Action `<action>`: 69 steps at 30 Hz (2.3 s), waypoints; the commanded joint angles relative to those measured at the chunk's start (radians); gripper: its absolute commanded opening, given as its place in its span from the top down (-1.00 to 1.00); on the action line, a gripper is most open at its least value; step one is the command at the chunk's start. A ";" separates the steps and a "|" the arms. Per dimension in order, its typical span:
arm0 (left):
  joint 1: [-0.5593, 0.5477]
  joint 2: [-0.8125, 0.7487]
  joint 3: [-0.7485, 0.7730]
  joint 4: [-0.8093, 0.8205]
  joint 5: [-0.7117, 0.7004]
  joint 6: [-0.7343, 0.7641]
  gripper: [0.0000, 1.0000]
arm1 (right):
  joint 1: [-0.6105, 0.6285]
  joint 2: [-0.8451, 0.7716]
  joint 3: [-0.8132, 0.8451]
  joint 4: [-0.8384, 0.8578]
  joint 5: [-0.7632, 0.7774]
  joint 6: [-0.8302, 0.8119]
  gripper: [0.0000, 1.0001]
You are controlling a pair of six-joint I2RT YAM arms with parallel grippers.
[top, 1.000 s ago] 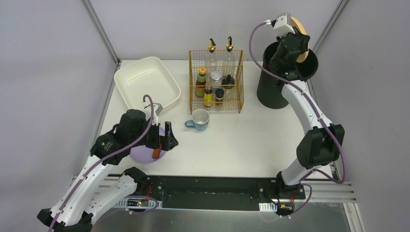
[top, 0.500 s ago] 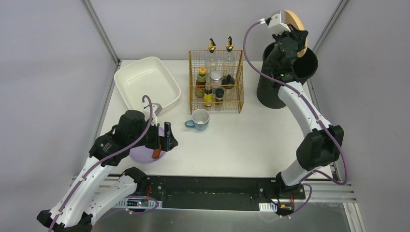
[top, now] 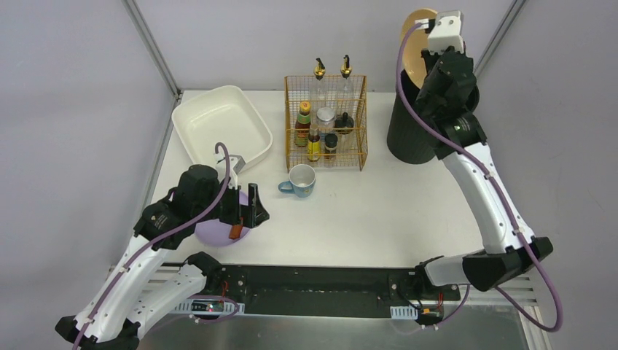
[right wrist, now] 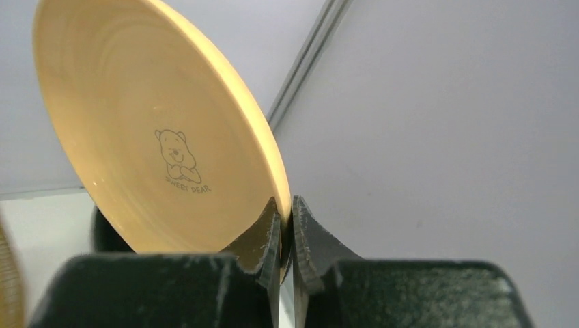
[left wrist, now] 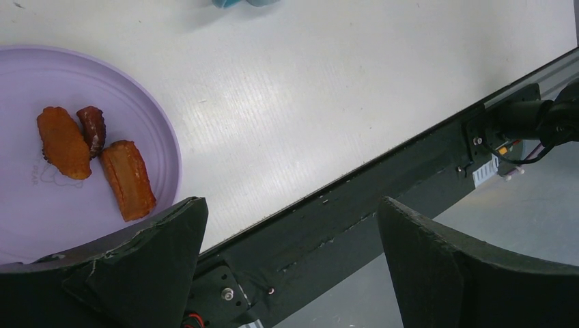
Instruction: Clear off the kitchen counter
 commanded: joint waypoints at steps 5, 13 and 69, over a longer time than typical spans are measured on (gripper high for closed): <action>-0.001 -0.005 0.054 0.007 0.021 -0.036 -0.99 | 0.023 -0.134 0.110 -0.505 -0.224 0.636 1.00; -0.001 -0.017 0.096 0.008 0.028 -0.078 -0.99 | 0.023 -0.176 0.108 -0.744 -0.535 0.938 1.00; -0.001 -0.091 0.059 0.249 -0.178 -0.502 0.16 | 0.447 -0.057 -0.182 -0.568 -1.040 1.329 1.00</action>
